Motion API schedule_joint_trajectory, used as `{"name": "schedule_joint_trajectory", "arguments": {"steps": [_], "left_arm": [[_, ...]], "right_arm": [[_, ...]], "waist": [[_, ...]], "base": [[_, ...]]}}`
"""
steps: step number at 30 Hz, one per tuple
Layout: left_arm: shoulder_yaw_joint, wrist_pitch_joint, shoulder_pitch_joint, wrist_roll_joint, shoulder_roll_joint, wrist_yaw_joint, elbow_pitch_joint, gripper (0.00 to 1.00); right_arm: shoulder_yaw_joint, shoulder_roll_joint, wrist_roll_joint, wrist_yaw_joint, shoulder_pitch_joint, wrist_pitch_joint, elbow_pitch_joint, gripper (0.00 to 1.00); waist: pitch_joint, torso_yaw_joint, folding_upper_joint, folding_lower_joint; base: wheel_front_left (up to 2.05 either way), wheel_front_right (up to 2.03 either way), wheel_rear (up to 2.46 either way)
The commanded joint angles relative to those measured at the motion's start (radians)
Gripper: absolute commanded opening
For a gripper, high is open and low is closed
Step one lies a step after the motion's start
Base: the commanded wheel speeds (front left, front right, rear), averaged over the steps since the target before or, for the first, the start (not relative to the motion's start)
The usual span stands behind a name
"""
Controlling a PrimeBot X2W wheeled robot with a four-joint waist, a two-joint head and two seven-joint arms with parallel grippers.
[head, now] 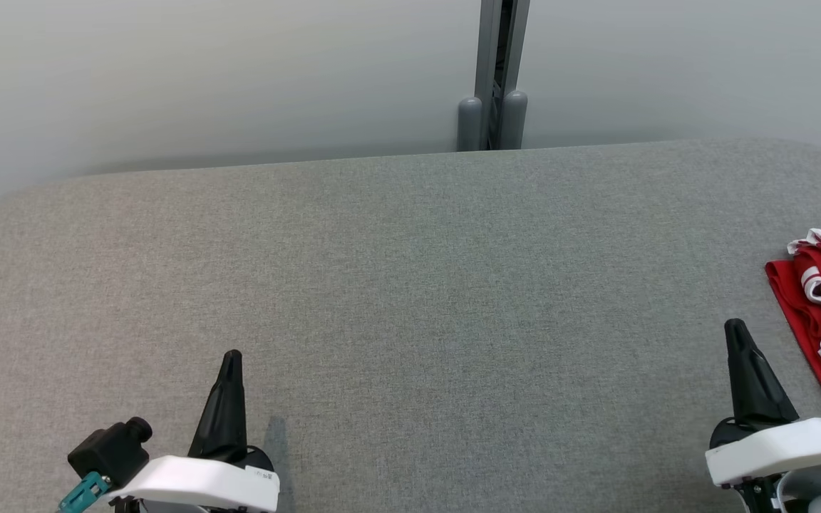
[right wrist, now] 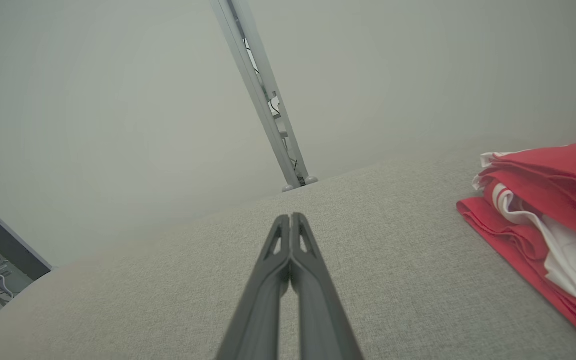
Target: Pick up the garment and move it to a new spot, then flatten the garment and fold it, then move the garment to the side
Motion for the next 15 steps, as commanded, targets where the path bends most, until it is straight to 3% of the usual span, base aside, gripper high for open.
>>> {"name": "schedule_joint_trajectory", "arguments": {"steps": [1, 15], "left_arm": [[0.002, 0.006, -0.035, -0.031, 0.004, -0.008, -0.006, 0.0], [0.003, 0.04, -0.077, -0.214, 0.005, -0.036, 0.037, 0.0]], "right_arm": [[-0.015, -0.01, 0.041, 0.0, -0.007, 0.008, -0.018, 0.0], [-0.067, -0.012, 0.277, 0.0, 0.007, 0.066, -0.018, 0.0]], "waist": [[-0.001, 0.0, 0.0, 0.0], [-0.008, 0.001, 0.0, 0.0]], "base": [[0.0, 0.0, 0.0], [0.0, 0.0, 0.0]]}}
